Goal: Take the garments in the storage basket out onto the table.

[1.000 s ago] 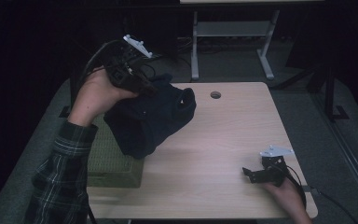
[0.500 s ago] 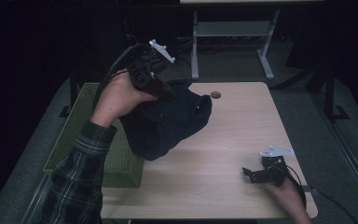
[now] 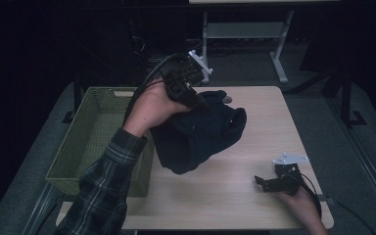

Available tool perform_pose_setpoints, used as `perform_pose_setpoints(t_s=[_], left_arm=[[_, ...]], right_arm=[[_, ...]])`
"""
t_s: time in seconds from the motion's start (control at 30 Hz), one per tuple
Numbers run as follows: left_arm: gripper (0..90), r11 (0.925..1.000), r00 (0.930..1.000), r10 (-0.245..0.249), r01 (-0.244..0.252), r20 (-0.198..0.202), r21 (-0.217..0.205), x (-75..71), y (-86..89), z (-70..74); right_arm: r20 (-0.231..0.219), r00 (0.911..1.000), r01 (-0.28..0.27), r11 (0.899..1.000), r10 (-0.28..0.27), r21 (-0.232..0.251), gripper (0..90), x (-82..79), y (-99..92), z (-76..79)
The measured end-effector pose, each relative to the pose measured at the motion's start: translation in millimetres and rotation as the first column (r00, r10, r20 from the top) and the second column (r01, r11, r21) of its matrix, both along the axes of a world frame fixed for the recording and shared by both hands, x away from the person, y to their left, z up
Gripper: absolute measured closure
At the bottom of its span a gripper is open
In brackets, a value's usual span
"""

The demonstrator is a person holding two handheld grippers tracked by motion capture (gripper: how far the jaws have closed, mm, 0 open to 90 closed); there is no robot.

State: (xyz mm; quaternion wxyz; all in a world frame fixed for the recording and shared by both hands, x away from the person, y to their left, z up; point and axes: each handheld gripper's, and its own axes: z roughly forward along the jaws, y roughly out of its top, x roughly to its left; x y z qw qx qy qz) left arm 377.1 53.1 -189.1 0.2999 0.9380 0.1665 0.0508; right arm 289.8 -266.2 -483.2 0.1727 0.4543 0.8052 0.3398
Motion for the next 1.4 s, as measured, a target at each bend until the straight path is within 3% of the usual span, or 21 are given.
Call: perform_pose_setpoints(t_s=[0.13, 0.3, 0.63, 1.0, 1.4], left_arm=[[76.7, 0.9995, 0.9994, -0.030, 0.030, -0.017, 0.011, -1.1, -14.0, -10.1], [76.7, 0.9993, 0.9986, -0.036, 0.035, -0.040, -0.011, -2.9, -28.8, -25.7], [76.7, 0.9990, 0.9945, -0.043, 0.042, -0.096, -0.010, 1.6, -50.8, -67.4], [76.6, 0.9993, 0.9867, -0.036, 0.035, -0.158, -0.010, 17.4, -60.9, -110.5], [76.1, 0.9996, 0.9837, -0.012, 0.016, -0.179, 0.023, 30.6, -72.4, -157.9]], right_arm=[[0.000, 1.0000, -0.002, 1.000, 0.002, 0.000, 2.3, 0.0, 0.0, 0.0], [0.001, 1.0000, -0.004, 1.000, 0.004, 0.000, 2.3, 0.1, -0.1, 0.0], [-0.004, 1.0000, -0.002, 1.000, 0.002, 0.002, 2.3, -0.2, 0.1, 0.1], [-0.002, 1.0000, -0.008, 1.000, 0.008, 0.002, 2.3, -0.2, 0.2, 0.0], [0.000, 0.9999, -0.013, 1.000, 0.013, -0.001, 2.3, -0.2, 0.2, -0.1]])
